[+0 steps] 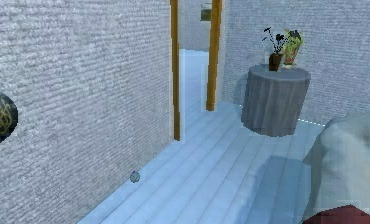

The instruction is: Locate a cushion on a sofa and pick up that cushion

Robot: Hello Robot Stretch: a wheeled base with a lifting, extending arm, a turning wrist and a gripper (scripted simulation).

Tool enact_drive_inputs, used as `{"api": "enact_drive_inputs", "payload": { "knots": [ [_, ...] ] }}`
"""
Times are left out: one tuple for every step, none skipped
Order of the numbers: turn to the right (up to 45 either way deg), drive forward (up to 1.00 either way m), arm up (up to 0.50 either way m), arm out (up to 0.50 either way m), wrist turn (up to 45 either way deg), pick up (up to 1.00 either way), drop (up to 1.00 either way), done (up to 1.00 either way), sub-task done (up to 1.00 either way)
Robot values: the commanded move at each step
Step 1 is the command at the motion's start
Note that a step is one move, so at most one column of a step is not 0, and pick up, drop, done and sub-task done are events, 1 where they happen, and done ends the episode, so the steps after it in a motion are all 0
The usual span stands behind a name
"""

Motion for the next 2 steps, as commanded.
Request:
{"api": "enact_drive_inputs", "payload": {
  "knots": [
    [0.0,0.0,0.1,0.0,0.0,0.0,0.0,0.0,0.0],
    [0.0,0.0,-0.4,0.0,0.0,0.0,0.0,0.0,0.0]
  ]
}}
